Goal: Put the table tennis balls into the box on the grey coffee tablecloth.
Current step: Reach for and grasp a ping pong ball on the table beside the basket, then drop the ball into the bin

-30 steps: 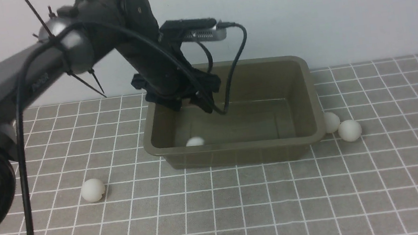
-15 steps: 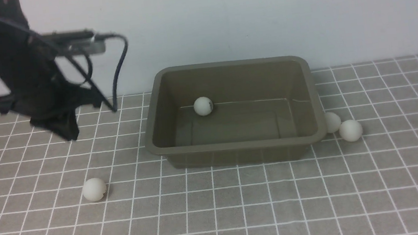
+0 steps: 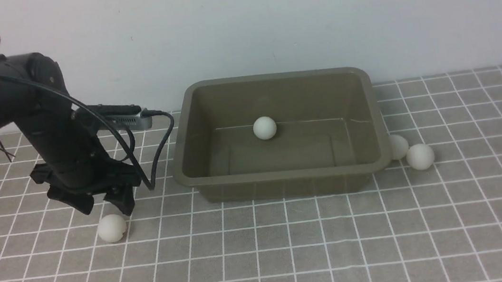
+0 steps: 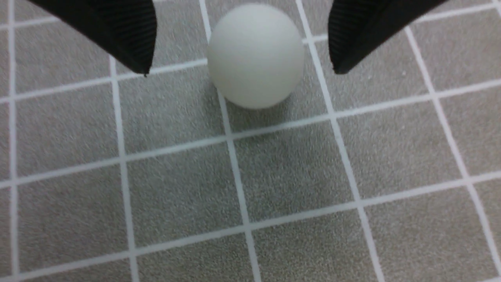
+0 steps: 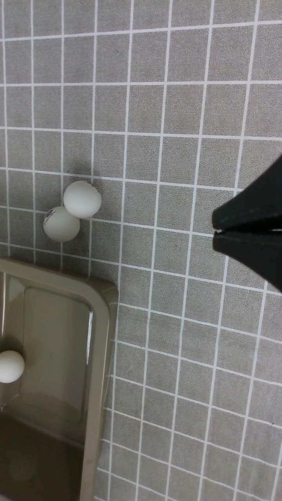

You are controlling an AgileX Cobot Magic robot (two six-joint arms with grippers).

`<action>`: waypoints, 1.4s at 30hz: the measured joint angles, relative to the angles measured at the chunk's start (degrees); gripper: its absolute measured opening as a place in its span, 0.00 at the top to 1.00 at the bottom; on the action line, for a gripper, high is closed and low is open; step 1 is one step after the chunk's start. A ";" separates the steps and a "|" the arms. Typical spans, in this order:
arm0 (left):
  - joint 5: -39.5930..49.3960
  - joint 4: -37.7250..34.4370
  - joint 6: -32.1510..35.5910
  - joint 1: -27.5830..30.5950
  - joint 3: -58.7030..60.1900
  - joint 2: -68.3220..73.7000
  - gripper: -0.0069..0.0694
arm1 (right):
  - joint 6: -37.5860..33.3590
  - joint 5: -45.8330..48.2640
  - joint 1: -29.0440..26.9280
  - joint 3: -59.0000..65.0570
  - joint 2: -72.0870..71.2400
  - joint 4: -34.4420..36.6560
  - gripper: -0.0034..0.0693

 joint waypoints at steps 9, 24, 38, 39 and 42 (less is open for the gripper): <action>3.45 0.10 -0.22 0.00 -1.61 3.93 0.46 | 0.44 0.33 0.00 -0.21 0.17 -2.58 0.97; 1.64 -15.55 2.98 -12.08 -20.69 -5.24 0.46 | 6.66 5.50 0.00 -22.36 30.10 -9.37 0.95; 0.21 -12.29 0.39 -17.80 -22.44 2.26 0.14 | -1.65 2.89 0.08 -36.81 61.08 -0.68 0.22; 1.26 -12.22 0.34 -17.48 -23.21 1.86 0.14 | -1.93 2.72 0.08 -37.63 62.62 -0.47 0.18; 5.08 -11.64 0.23 -16.20 -25.54 0.12 0.18 | -2.53 2.11 0.08 -39.47 66.39 -0.41 0.12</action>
